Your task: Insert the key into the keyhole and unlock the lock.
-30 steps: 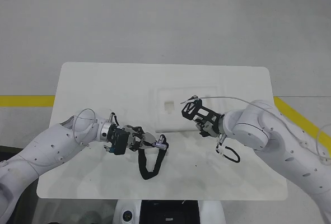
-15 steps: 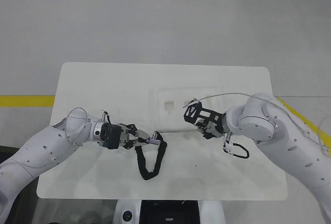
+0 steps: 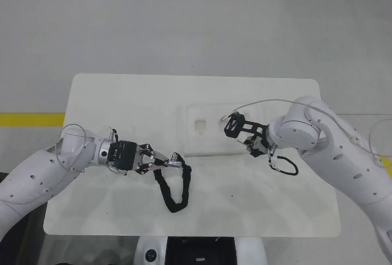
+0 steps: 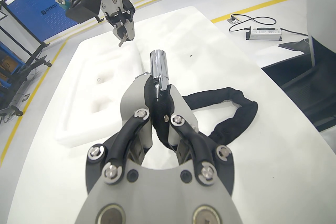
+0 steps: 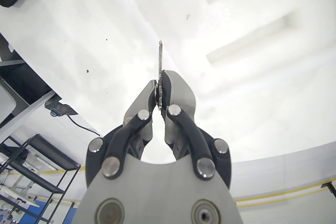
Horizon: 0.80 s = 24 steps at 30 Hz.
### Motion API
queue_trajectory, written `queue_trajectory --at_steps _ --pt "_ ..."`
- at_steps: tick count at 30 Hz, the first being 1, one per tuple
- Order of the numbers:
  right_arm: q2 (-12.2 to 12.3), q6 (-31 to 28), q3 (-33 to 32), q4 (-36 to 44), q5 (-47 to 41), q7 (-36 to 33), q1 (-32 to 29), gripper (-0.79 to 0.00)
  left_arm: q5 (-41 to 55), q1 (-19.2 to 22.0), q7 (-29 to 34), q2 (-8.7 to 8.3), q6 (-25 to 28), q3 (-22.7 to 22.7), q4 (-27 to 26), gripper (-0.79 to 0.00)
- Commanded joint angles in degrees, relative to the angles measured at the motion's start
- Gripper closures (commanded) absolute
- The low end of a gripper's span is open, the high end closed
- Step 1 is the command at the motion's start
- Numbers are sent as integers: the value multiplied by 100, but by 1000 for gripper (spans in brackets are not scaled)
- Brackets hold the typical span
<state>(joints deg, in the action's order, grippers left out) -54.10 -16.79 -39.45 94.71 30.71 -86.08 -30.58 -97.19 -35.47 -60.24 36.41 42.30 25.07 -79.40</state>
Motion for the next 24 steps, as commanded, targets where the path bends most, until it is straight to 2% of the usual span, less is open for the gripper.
queue_trajectory --at_steps 1,14,24 --pt "-55 53 107 -61 -12 -73 106 0 0 -11 20 -8 -11 13 -18 0" --pt "-453 205 738 -738 -19 -116 639 0 0 -11 20 -8 -11 13 -18 0" --pt "-586 157 826 -1084 -145 62 713 0 0 -11 20 -8 -11 13 -18 0"
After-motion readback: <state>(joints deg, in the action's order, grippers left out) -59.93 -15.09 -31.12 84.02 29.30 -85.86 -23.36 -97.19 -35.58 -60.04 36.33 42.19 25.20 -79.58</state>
